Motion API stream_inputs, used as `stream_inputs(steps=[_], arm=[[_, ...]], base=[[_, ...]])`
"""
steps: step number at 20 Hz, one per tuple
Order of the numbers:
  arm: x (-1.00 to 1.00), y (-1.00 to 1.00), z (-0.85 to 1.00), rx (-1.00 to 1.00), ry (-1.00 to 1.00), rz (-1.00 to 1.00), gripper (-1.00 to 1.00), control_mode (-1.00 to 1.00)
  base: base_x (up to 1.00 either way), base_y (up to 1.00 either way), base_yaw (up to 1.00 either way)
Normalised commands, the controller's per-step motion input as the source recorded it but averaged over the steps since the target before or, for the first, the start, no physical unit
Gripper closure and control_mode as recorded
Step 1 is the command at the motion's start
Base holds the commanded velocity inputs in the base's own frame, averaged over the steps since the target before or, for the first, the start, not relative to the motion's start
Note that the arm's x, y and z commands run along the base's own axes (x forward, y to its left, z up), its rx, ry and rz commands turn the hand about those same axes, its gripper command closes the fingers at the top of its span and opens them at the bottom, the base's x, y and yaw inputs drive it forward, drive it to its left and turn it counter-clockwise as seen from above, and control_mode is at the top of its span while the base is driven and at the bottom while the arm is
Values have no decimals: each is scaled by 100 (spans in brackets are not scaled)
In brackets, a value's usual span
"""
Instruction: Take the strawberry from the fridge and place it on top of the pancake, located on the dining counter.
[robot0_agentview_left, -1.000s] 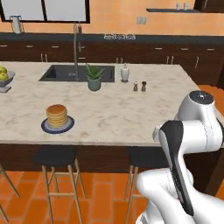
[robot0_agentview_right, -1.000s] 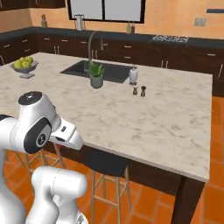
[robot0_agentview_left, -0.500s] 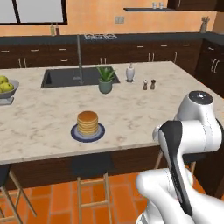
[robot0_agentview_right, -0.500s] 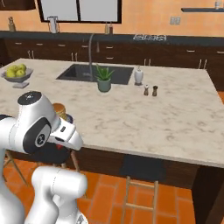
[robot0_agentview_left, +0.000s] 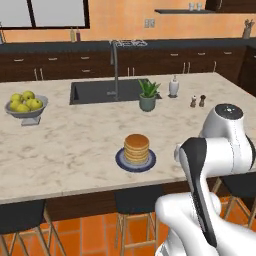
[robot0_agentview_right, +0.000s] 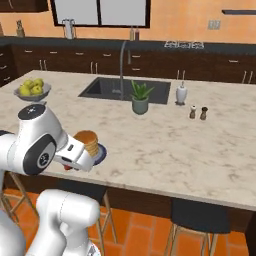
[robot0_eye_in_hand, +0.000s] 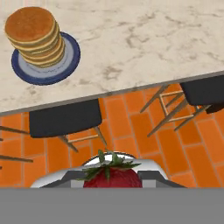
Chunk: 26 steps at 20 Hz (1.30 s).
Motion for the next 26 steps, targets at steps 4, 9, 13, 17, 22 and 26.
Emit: stream_inputs(steps=[4, 9, 13, 17, 22, 26], arm=[[0, 0, 0, 0, 0, 0, 100, 100], [0, 0, 0, 0, 0, 0, 100, 100], [0, 0, 0, 0, 0, 0, 100, 100], [0, 0, 0, 0, 0, 0, 100, 100], [0, 0, 0, 0, 0, 0, 100, 100], [0, 0, 0, 0, 0, 0, 100, 100]], base=[[73, 30, -11], [18, 83, -3], [14, 94, 0], [38, 37, -1], [56, -38, 0], [26, -75, 0]])
